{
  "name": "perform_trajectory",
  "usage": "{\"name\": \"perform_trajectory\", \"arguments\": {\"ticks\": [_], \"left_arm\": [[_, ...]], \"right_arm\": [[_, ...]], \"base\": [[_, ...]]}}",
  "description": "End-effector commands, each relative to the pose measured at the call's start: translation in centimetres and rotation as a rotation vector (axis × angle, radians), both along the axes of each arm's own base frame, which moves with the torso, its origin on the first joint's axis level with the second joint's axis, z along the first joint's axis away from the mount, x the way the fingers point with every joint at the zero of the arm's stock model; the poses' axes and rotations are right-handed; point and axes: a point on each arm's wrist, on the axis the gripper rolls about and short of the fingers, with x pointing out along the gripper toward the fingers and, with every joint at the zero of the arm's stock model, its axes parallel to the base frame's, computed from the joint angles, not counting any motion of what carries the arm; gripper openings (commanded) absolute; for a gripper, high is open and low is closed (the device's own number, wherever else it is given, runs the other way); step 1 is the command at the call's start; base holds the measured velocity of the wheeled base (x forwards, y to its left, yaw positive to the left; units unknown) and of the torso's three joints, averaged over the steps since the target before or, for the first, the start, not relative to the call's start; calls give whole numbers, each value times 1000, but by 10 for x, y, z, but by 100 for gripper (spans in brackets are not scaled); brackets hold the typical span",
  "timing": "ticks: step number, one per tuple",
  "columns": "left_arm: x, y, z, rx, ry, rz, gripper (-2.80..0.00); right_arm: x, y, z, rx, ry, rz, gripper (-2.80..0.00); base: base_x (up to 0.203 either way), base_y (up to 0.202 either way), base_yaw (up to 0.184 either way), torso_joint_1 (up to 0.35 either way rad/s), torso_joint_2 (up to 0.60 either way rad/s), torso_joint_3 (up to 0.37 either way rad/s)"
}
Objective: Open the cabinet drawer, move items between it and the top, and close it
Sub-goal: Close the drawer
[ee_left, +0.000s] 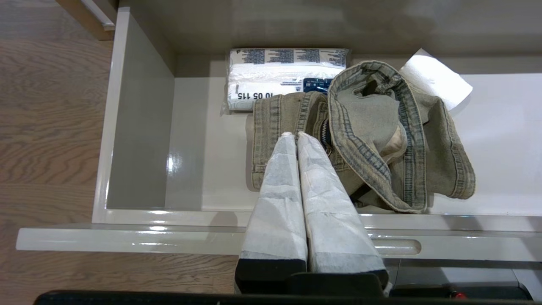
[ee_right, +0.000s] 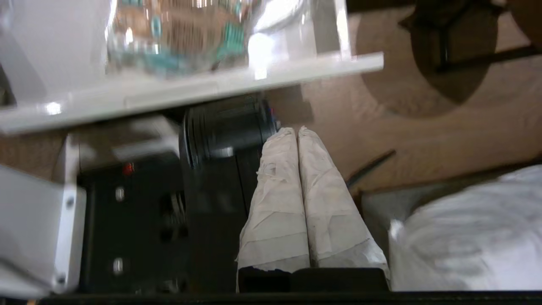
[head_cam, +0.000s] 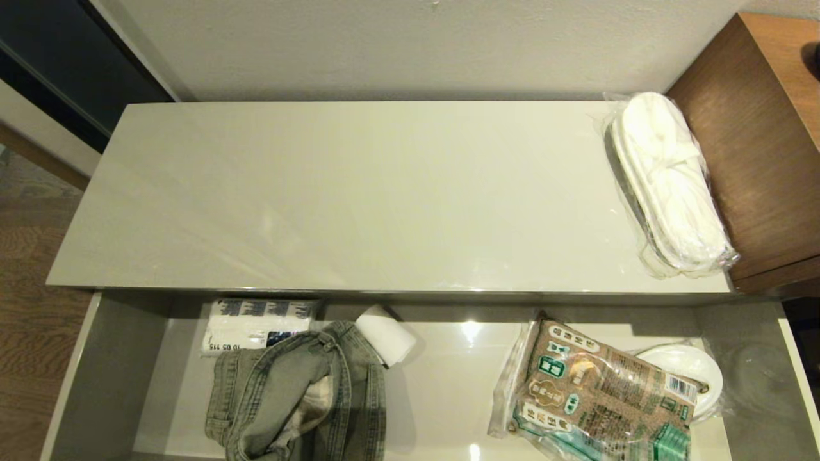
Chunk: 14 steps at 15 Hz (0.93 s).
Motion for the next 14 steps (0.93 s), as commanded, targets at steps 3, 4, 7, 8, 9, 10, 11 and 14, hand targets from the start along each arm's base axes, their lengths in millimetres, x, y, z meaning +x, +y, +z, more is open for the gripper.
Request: {"name": "perform_trajectory", "arguments": {"ticks": [3, 4, 7, 8, 9, 10, 11, 14], "left_arm": [[0, 0, 0, 0, 2, 0, -280], [0, 0, 0, 0, 2, 0, -280], [0, 0, 0, 0, 2, 0, -280], [0, 0, 0, 0, 2, 0, -280], [0, 0, 0, 0, 2, 0, -280], [0, 0, 0, 0, 2, 0, -280], [0, 0, 0, 0, 2, 0, -280], [0, 0, 0, 0, 2, 0, -280]], "right_arm": [[8, 0, -7, 17, -69, -6, -280], [10, 0, -7, 19, -74, -3, -280], [22, 0, -7, 1, -91, -12, -280], [22, 0, -7, 1, -89, -12, -280], [24, 0, -11, 0, -63, -13, -280], [25, 0, -11, -2, -57, -12, -280], [29, 0, -16, -8, -28, -9, -280], [44, -1, -31, -63, 77, -65, -280]], "base": [[0, 0, 0, 0, 0, 0], [0, 0, 0, 0, 0, 0], [0, 0, 0, 0, 0, 0], [0, 0, 0, 0, 0, 0], [0, 0, 0, 0, 0, 0], [0, 0, 0, 0, 0, 0], [0, 0, 0, 0, 0, 0], [0, 0, 0, 0, 0, 0]]}}
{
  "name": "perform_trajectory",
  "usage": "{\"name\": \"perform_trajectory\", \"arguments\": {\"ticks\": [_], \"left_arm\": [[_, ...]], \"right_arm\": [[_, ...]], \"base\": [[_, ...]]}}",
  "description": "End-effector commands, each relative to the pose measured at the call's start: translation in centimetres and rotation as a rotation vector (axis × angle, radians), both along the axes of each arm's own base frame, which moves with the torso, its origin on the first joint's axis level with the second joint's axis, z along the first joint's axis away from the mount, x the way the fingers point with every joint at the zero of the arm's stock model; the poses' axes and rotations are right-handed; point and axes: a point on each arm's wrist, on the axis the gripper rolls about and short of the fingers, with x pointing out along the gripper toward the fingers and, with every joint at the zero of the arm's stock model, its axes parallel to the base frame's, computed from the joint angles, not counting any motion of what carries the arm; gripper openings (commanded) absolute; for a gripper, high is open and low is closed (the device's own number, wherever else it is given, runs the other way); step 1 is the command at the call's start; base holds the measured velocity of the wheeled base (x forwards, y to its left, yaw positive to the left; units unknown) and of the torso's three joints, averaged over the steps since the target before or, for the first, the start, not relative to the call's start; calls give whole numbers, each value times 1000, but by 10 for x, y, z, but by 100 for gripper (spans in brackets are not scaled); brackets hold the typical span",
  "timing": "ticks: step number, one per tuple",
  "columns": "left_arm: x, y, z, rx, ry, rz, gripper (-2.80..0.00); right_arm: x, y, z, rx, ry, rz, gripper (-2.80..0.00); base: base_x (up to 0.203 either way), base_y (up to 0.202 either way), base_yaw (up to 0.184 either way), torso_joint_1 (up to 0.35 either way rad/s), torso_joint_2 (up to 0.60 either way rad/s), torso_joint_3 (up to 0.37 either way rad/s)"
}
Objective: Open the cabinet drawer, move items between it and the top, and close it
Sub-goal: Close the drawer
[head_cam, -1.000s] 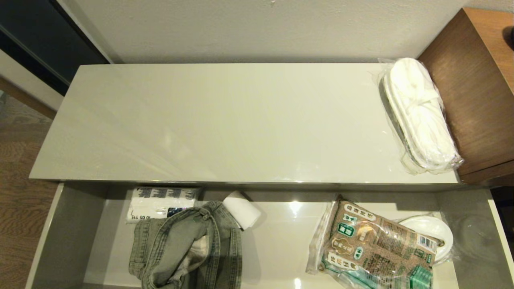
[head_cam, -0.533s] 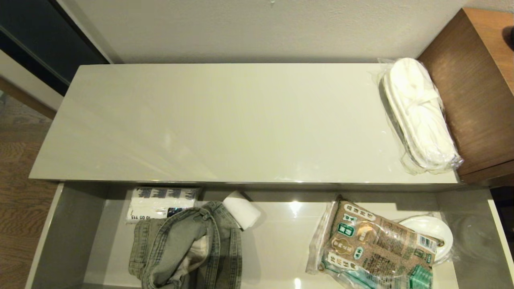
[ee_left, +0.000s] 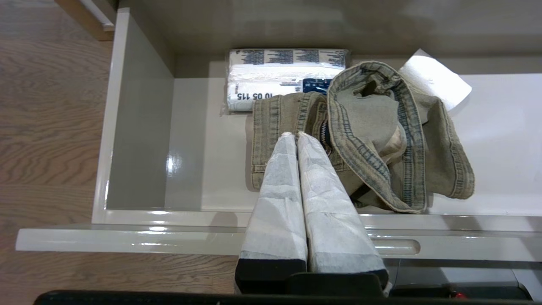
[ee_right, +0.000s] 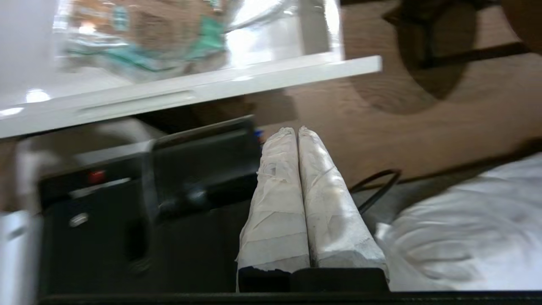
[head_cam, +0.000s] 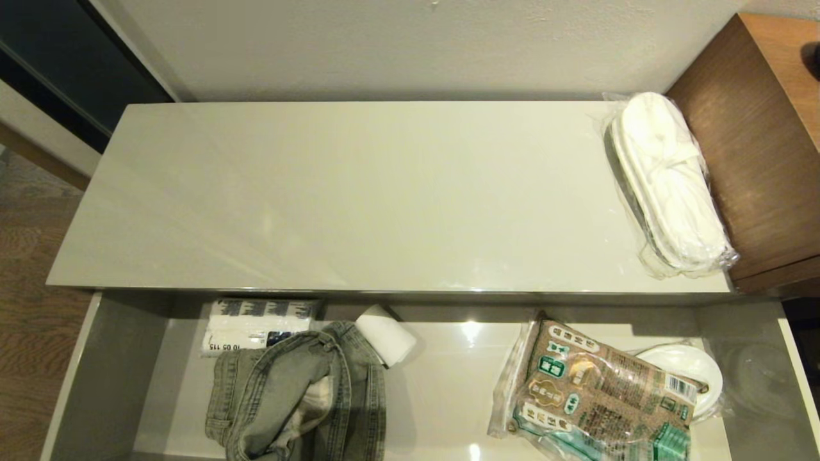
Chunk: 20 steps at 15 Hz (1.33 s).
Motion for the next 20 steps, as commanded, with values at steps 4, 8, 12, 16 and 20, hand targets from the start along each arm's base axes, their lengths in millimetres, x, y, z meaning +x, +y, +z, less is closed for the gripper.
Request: {"name": "perform_trajectory", "arguments": {"ticks": [4, 8, 12, 16, 20], "left_arm": [[0, 0, 0, 0, 1, 0, -280], [0, 0, 0, 0, 1, 0, -280], [0, 0, 0, 0, 1, 0, -280], [0, 0, 0, 0, 1, 0, -280], [0, 0, 0, 0, 1, 0, -280]], "right_arm": [[9, -2, -6, -51, -20, -93, -280], [4, -2, -14, -43, 69, -79, -280], [35, -2, -7, -37, -126, -85, -280], [102, -1, -30, -84, -448, -60, -280], [117, 5, -45, -86, -576, 188, -280]], "base": [[0, 0, 0, 0, 0, 0], [0, 0, 0, 0, 0, 0], [0, 0, 0, 0, 0, 0], [0, 0, 0, 0, 0, 0], [0, 0, 0, 0, 0, 0]]}}
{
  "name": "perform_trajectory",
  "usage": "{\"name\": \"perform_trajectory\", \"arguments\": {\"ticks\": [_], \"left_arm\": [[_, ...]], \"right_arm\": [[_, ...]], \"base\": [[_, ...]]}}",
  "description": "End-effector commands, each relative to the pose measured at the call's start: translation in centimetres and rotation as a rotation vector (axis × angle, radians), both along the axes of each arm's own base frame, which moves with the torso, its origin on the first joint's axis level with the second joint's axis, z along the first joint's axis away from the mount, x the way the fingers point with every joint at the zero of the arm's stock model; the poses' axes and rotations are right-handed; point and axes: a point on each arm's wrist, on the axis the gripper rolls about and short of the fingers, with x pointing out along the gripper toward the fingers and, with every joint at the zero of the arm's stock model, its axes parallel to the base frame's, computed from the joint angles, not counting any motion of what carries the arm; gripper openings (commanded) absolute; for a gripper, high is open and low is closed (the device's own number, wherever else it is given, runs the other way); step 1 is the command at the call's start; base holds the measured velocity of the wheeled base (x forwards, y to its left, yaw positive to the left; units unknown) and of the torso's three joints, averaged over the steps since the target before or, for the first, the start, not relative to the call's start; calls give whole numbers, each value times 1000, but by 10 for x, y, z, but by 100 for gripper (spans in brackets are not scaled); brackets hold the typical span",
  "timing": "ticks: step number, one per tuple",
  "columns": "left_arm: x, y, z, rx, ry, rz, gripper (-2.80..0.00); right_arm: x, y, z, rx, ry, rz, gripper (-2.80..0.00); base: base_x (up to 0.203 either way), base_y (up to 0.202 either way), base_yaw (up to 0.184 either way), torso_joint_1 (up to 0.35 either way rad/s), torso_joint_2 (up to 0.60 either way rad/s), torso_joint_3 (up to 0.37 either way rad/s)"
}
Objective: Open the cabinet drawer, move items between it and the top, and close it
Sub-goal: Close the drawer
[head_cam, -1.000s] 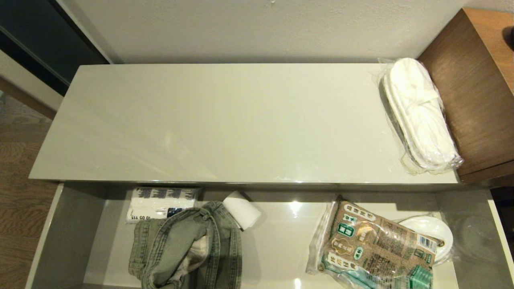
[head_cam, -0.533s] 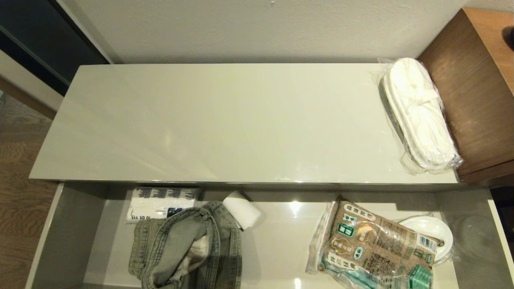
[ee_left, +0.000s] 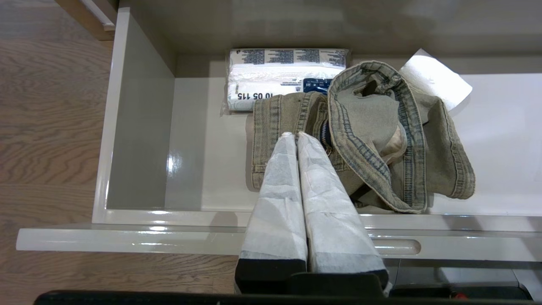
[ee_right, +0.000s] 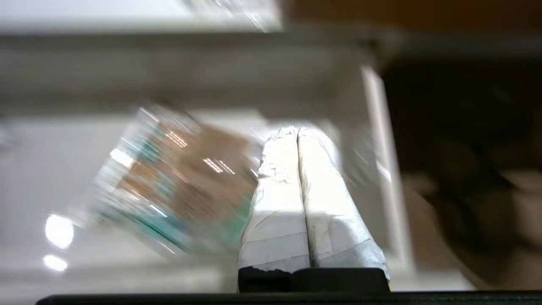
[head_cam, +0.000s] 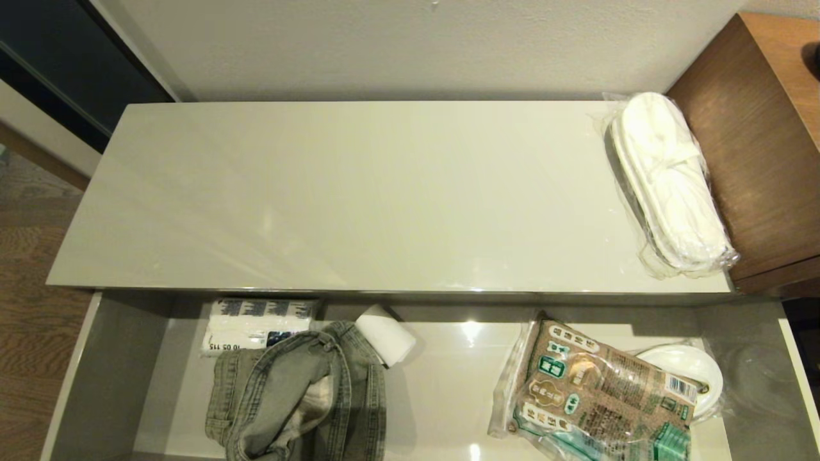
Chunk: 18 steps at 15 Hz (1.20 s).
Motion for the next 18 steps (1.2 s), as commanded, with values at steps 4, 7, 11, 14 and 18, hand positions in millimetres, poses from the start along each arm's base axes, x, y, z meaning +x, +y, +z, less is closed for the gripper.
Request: {"name": "perform_trajectory", "arguments": {"ticks": [4, 7, 11, 14, 18], "left_arm": [[0, 0, 0, 0, 1, 0, -280], [0, 0, 0, 0, 1, 0, -280], [0, 0, 0, 0, 1, 0, -280], [0, 0, 0, 0, 1, 0, -280], [0, 0, 0, 0, 1, 0, -280]], "right_arm": [[2, 2, -15, 39, 64, 113, -280], [2, 2, -15, 85, 57, 112, -280], [2, 2, -14, 77, 57, 112, -280], [2, 3, -15, 32, 64, 116, -280], [2, 3, -15, 28, 63, 115, -280]], "base": [[0, 0, 0, 0, 0, 0], [0, 0, 0, 0, 0, 0], [0, 0, 0, 0, 0, 0], [0, 0, 0, 0, 0, 0], [0, 0, 0, -30, 5, -35]]}}
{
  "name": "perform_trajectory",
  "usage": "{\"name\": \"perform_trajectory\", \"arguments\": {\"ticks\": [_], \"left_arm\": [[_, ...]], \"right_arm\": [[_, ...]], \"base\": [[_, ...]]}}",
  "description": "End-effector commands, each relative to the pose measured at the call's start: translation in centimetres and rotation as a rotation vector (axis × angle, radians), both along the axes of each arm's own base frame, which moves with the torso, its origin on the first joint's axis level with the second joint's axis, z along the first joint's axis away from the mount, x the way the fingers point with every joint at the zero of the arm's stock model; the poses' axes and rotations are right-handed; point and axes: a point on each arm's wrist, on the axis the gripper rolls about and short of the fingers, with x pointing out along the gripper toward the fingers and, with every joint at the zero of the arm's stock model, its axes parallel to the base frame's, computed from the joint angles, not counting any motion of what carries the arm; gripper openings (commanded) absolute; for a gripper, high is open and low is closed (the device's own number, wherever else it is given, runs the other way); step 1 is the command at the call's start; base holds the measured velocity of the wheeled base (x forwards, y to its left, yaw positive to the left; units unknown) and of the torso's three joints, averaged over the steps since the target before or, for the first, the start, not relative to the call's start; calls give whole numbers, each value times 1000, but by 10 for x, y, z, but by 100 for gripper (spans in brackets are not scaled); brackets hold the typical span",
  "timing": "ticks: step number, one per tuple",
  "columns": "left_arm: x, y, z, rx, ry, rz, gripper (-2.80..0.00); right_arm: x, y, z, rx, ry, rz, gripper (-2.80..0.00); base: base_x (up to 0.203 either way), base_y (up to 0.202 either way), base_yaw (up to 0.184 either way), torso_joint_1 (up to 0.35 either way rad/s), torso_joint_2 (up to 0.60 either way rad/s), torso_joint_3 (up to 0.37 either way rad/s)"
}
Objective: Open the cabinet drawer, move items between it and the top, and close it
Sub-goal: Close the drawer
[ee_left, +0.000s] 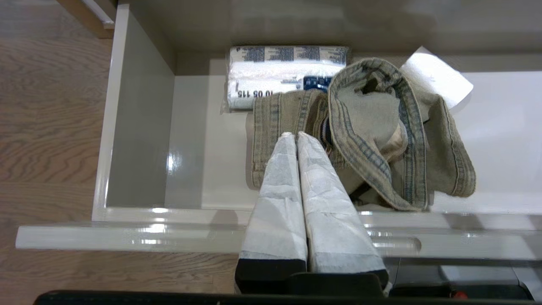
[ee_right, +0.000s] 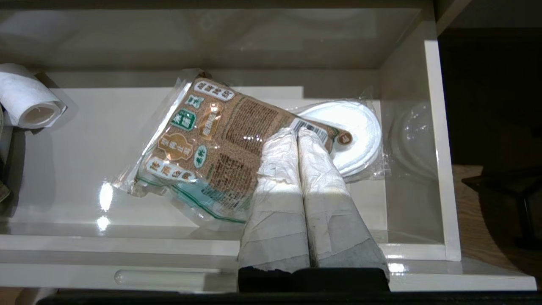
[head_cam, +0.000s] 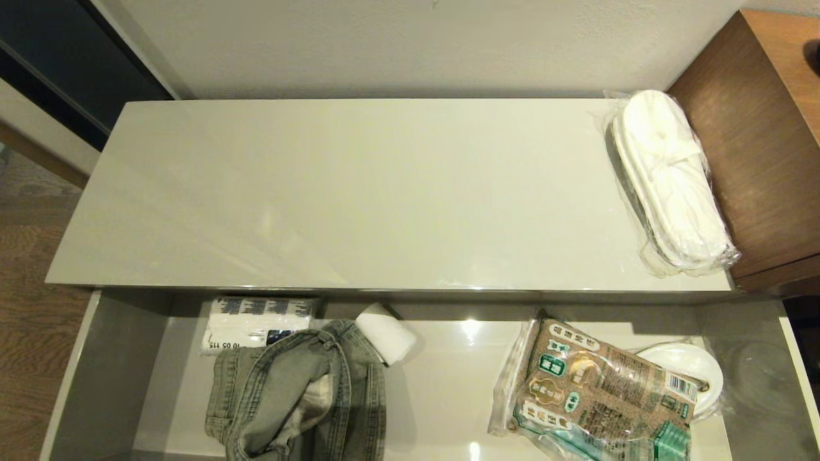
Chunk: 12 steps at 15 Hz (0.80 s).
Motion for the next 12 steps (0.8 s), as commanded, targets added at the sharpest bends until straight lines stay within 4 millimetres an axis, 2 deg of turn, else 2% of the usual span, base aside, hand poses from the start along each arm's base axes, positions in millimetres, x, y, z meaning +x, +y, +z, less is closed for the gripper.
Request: {"name": "perform_trajectory", "arguments": {"ticks": [1, 12], "left_arm": [[0, 0, 0, 0, 2, 0, -280], [0, 0, 0, 0, 2, 0, -280]], "right_arm": [[-1, 0, -1, 0, -18, 0, -280], [-1, 0, -1, 3, -18, -2, -280]], "base": [[0, 0, 0, -266, 32, -251], [0, 0, 0, -361, -28, -389]]}}
